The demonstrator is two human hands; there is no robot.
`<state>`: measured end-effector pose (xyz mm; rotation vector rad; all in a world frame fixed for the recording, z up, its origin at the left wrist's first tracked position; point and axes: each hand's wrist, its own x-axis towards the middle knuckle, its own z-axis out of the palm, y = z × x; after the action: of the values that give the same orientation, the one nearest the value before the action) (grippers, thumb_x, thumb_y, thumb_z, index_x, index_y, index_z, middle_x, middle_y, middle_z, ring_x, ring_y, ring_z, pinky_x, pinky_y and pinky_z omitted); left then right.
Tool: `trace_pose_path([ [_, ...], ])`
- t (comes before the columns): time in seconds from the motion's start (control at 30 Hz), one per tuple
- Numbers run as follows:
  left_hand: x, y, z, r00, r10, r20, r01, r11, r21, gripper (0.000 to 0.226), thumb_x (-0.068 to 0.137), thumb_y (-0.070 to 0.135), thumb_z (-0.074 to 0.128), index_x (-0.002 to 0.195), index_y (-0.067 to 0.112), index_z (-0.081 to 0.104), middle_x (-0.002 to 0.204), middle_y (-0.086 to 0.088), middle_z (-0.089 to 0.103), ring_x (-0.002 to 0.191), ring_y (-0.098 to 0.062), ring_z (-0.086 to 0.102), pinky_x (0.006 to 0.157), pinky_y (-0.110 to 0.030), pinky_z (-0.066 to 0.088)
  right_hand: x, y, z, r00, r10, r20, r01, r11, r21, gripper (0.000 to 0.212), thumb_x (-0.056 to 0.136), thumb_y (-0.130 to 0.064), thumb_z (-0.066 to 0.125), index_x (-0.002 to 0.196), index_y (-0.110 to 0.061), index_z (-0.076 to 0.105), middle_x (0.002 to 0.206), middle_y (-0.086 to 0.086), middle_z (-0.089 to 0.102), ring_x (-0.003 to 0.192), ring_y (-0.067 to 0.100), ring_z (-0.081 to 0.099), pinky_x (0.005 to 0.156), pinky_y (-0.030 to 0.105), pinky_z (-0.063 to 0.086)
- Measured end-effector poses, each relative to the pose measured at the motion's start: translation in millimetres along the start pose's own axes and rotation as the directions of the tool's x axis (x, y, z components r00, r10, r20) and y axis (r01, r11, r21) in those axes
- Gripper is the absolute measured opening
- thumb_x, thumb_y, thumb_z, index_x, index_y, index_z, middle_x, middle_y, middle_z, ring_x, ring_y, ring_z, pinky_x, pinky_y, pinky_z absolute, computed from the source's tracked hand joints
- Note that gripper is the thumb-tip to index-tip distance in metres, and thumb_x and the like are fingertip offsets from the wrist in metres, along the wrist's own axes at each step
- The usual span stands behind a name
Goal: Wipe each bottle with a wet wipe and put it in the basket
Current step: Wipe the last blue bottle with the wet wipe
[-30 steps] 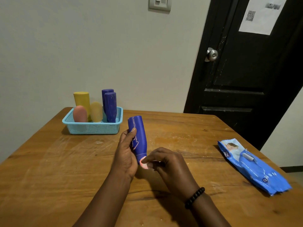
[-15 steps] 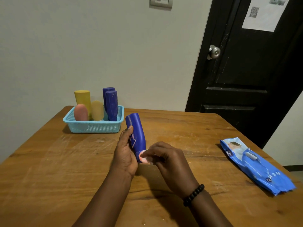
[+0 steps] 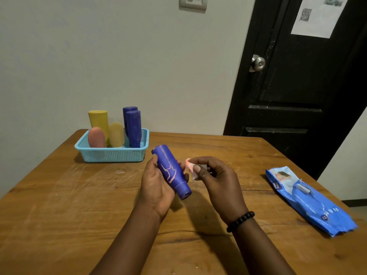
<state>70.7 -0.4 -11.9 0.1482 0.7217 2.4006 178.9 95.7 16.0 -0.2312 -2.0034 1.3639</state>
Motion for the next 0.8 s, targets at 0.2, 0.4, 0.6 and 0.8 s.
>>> trace_pose_path([
  [0.2, 2.0, 0.8, -6.4, 0.995, -0.011, 0.1, -0.001, 0.993, 0.12, 0.044, 0.094, 0.033, 0.049, 0.132, 0.012, 0.056, 0.105, -0.014, 0.069, 0.093, -0.027, 0.066, 0.085, -0.046, 0.051, 32.0, -19.3, 9.2, 0.991, -0.133, 0.026, 0.135, 0.958, -0.252, 0.021, 0.091, -0.007, 0.063, 0.105, -0.02, 0.07, 0.106, -0.011, 0.065, 0.095, 0.0, 0.061, 0.077, 0.013, 0.052],
  [0.4, -3.3, -1.2, -4.8, 0.98, 0.031, 0.198, -0.086, 0.957, 0.279, 0.037, 0.093, 0.033, 0.054, 0.127, 0.018, 0.057, 0.108, -0.006, 0.074, 0.094, -0.02, 0.072, 0.096, -0.047, 0.048, 57.0, -36.3, 19.0, 0.967, -0.235, 0.095, 0.253, 0.885, -0.391, 0.019, 0.09, -0.007, 0.064, 0.106, -0.015, 0.068, 0.109, -0.003, 0.062, 0.098, 0.004, 0.058, 0.068, 0.0, 0.046],
  [0.6, -1.1, -0.5, -6.4, 0.982, 0.057, 0.182, -0.091, 0.979, 0.182, 0.039, 0.091, 0.031, 0.056, 0.126, 0.014, 0.056, 0.11, -0.007, 0.071, 0.094, -0.019, 0.071, 0.093, -0.047, 0.05, 44.8, -27.8, 16.1, 0.972, -0.145, 0.184, 0.207, 0.898, -0.389, 0.019, 0.09, -0.006, 0.063, 0.103, -0.017, 0.071, 0.107, -0.006, 0.064, 0.086, -0.005, 0.055, 0.066, 0.001, 0.046],
  [0.8, -2.4, 3.0, -6.6, 0.99, 0.043, 0.138, -0.056, 0.994, 0.095, 0.025, 0.098, 0.025, 0.05, 0.121, 0.014, 0.056, 0.11, -0.015, 0.071, 0.093, -0.021, 0.071, 0.076, -0.037, 0.061, 7.1, -1.5, 13.2, 0.982, -0.119, 0.149, 0.162, 0.933, -0.32, 0.024, 0.087, 0.002, 0.065, 0.1, -0.017, 0.073, 0.103, -0.007, 0.069, 0.096, 0.0, 0.062, 0.082, 0.017, 0.054],
])
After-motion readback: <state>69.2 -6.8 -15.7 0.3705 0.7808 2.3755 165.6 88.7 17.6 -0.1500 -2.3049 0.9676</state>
